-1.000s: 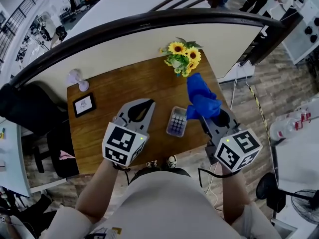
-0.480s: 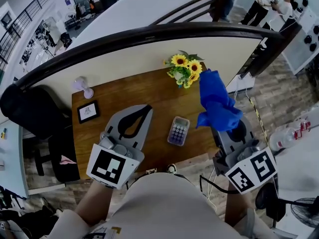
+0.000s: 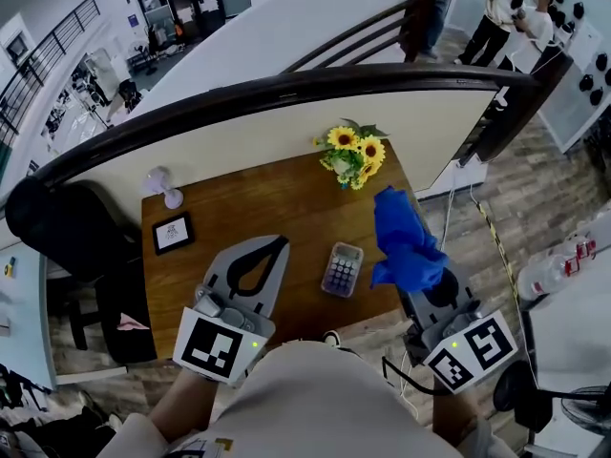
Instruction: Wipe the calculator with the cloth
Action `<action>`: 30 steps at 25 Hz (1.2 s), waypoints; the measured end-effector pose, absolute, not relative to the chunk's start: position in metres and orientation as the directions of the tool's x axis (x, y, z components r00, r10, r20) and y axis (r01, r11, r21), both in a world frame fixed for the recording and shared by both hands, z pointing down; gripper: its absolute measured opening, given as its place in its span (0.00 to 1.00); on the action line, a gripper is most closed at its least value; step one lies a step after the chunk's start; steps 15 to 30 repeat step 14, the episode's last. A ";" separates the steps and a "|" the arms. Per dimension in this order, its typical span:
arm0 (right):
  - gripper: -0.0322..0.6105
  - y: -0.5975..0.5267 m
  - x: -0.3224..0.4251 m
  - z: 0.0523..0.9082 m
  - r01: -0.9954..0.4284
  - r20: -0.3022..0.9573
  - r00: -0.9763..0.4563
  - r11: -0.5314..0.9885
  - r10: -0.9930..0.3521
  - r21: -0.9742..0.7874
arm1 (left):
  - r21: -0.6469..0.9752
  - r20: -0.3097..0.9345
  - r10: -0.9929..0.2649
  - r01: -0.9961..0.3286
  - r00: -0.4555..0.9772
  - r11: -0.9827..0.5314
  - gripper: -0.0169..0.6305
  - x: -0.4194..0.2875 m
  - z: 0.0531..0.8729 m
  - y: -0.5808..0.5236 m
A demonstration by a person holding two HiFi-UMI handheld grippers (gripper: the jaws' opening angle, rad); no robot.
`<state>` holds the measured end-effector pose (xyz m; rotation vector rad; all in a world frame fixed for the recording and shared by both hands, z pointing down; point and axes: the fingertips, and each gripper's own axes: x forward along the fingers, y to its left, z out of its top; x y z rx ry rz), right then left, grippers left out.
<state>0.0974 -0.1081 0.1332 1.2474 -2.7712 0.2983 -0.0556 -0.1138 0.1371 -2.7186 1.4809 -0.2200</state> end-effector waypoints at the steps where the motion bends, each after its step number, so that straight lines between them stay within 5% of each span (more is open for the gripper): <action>1: 0.18 -0.108 0.097 0.134 -0.754 0.165 -0.657 0.645 -0.736 -0.126 | -0.098 0.112 -0.838 -0.833 0.535 -0.545 0.03 -0.056 0.138 -0.113; 30: 0.18 -0.109 0.098 0.135 -0.757 0.164 -0.653 0.636 -0.739 -0.148 | -0.113 0.124 -0.829 -0.823 0.545 -0.557 0.03 -0.053 0.140 -0.116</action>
